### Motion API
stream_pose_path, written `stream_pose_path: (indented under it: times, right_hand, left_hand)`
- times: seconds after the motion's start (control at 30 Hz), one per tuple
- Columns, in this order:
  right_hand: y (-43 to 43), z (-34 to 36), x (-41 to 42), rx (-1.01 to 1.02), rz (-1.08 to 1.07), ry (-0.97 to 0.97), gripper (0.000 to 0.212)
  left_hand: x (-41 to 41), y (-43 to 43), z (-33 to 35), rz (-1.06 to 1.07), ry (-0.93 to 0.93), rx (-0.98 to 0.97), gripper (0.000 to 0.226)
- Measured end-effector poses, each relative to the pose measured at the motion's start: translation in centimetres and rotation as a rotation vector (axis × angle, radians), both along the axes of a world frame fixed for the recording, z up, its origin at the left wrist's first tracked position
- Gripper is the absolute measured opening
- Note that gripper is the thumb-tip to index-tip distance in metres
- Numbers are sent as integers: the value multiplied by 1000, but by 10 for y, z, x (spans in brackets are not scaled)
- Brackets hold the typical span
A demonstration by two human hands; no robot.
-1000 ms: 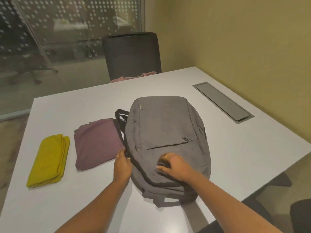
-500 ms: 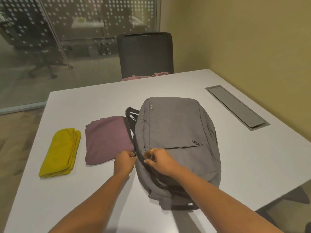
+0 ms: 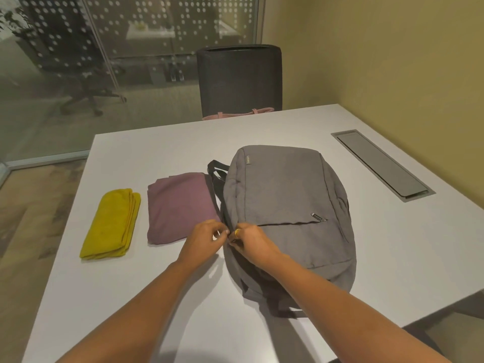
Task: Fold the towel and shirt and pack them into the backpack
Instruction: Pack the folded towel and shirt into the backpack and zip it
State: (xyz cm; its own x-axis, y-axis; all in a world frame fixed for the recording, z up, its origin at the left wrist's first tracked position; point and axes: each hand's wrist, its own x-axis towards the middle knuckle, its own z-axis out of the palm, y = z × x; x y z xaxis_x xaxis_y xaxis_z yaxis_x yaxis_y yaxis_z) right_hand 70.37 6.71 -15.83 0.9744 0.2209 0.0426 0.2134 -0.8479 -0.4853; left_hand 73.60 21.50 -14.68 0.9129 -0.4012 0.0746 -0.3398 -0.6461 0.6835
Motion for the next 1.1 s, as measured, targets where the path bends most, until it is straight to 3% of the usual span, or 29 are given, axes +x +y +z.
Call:
stream_pose_path:
  times: [0.13,0.23,0.37,0.6,0.77,0.83,0.9,1.0,1.1]
  right_hand:
    - [-8,2,-14,24,22,13,17]
    - [-17,4,-28,30,20,41,17]
    - [-33,10,-50,3,84,76,18]
    - [-63,22,-82,-45,76,71,16]
    - [-75,20,-104,28,-100,86,15]
    - [-71,19,-108,133,-207,107,11]
    - [-66,21,-111,205,-263,161,7]
    - [-62,25,-114,282,-278,216,10]
    - [-70,31,-120,341,-304,218,10]
  left_hand:
    - [4,-13,5,-284,-87,224,34]
    - [4,-23,8,-469,-169,449,28]
    - [7,-30,13,-555,-181,626,24]
    - [9,-20,8,-405,-160,477,25]
    - [-6,-9,3,-275,-206,371,20]
    - [-17,-13,3,-305,-373,373,13]
    - [-32,-24,9,-410,-470,410,20]
    - [-51,-48,16,-583,-407,500,35]
    - [-63,-66,21,-675,-393,527,30]
